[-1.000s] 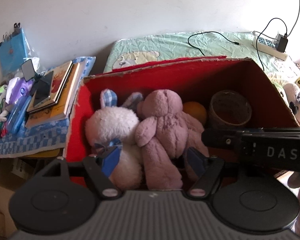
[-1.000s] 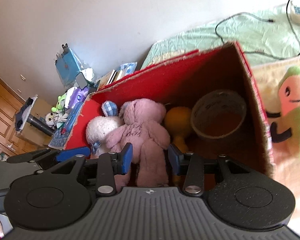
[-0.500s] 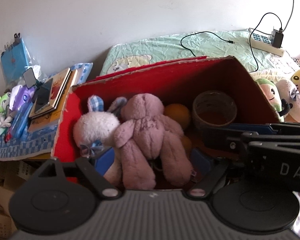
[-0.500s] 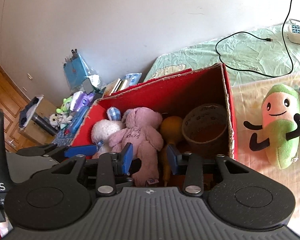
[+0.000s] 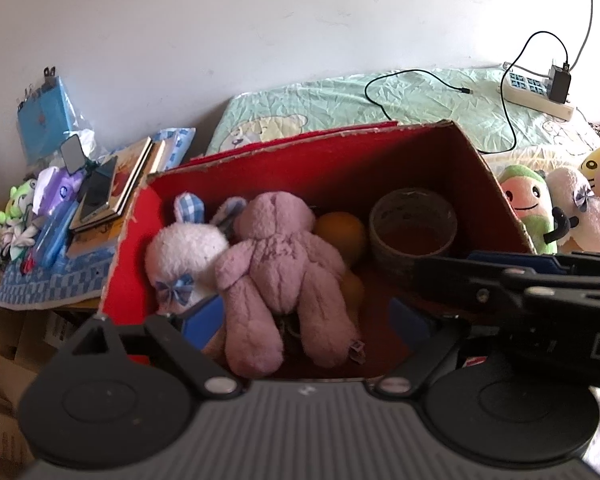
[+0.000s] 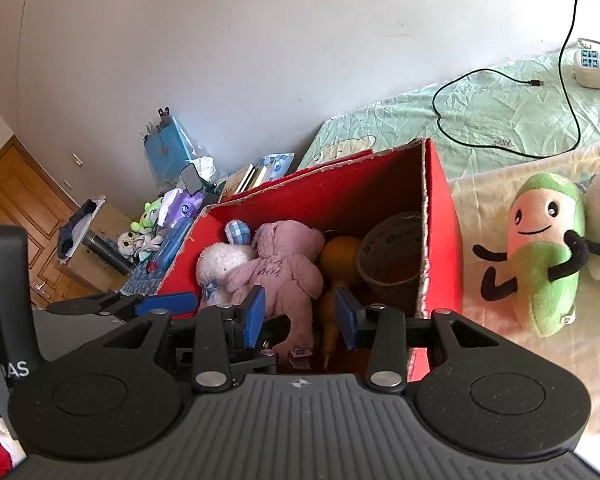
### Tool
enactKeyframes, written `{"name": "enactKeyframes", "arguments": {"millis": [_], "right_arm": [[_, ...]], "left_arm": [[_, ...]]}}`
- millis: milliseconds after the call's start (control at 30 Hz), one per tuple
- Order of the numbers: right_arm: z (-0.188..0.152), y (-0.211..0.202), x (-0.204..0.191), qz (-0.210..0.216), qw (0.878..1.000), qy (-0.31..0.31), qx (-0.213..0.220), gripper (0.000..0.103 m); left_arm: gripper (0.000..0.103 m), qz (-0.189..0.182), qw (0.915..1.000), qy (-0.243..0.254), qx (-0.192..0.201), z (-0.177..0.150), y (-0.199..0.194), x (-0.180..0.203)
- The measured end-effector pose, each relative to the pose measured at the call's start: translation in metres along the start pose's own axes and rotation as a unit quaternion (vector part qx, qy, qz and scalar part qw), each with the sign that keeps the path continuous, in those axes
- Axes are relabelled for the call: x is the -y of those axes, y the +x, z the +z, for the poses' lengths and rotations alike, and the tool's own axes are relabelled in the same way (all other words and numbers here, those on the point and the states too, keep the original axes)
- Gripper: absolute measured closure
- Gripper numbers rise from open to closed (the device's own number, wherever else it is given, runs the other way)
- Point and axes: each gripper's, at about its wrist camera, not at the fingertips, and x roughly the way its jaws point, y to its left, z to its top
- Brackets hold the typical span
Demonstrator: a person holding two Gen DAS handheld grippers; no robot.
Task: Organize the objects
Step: 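Withdraw the right gripper from the box toward the yellow tiger plush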
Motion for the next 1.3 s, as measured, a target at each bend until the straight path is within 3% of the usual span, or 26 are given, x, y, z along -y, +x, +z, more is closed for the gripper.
{"name": "enactKeyframes", "arguments": {"millis": [633,1300], "right_arm": [[-0.002,-0.047,0.022,-0.003,0.998,0.012,0.054,0.061],[-0.008,-0.101,0.086,-0.052,0.99,0.079,0.1,0.061]], "left_arm": [[0.008,-0.013,0.9998,-0.001,0.013,0.009,-0.017,0.022],[0.008,-0.054,0.9969,0.046,0.033,0.035,-0.033,0.095]]}}
